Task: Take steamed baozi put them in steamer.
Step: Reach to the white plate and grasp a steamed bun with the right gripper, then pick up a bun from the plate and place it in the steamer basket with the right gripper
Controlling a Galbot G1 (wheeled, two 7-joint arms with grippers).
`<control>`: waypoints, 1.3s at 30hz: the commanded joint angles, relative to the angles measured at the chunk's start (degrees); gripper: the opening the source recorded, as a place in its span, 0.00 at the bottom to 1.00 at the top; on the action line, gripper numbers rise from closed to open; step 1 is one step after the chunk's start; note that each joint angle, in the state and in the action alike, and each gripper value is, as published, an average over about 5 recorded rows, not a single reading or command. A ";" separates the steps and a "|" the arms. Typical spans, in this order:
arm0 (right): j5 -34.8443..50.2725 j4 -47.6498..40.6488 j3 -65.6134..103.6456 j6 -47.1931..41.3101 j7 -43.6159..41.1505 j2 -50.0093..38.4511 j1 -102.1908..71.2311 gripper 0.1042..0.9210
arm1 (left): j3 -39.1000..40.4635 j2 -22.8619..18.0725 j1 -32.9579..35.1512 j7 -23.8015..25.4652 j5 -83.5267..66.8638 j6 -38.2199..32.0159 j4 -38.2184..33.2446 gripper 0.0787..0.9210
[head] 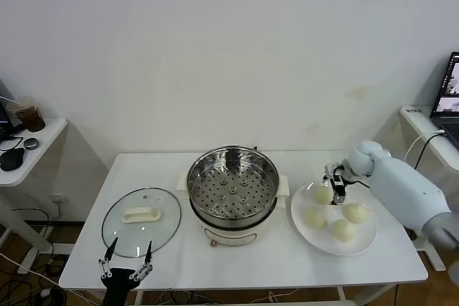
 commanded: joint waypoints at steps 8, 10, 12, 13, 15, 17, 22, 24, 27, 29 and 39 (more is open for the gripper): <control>-1.43 -2.55 -0.35 -0.44 1.28 2.16 0.36 0.60 | -0.12 -0.02 0.13 -0.02 0.06 -0.21 -0.08 0.88; -1.43 -2.22 -0.42 -0.47 1.22 1.88 0.42 0.53 | -0.15 -0.01 0.21 -0.02 0.05 -0.29 -0.07 0.88; -1.10 -1.63 -0.65 -0.45 0.97 1.37 0.52 0.47 | -0.15 -0.01 0.23 -0.03 0.04 -0.34 -0.07 0.88; -0.74 -1.13 -0.84 -0.44 0.78 0.94 0.64 0.45 | -0.16 -0.03 0.24 -0.03 0.04 -0.35 -0.09 0.88; 0.42 0.23 -1.45 -0.50 0.30 -0.17 1.09 0.42 | -0.16 -0.05 0.24 -0.03 0.04 -0.36 -0.17 0.88; 2.36 2.15 -2.43 -0.65 -0.29 -1.61 2.00 0.42 | -0.17 -0.05 0.26 -0.02 0.05 -0.35 -0.24 0.88; 9.01 9.22 -6.73 -0.38 -2.46 -6.59 7.58 0.43 | -0.12 0.02 0.31 0.03 0.01 -0.29 -0.27 0.88; 12.55 11.99 -9.21 0.51 -3.41 -8.69 11.40 0.44 | -0.02 0.10 0.31 0.06 -0.01 -0.29 -0.25 0.88; 18.28 15.34 -13.75 2.88 -5.36 -11.00 18.57 0.44 | 0.09 0.33 0.26 0.09 -0.12 -0.29 -0.30 0.88; 21.95 16.62 -17.19 4.82 -6.67 -11.31 23.94 0.44 | 0.13 0.52 0.17 0.10 -0.24 -0.30 -0.38 0.88; 32.86 17.39 -31.87 14.51 -8.76 0.37 43.03 0.45 | -0.10 1.40 0.28 0.11 -1.42 -0.63 -1.05 0.88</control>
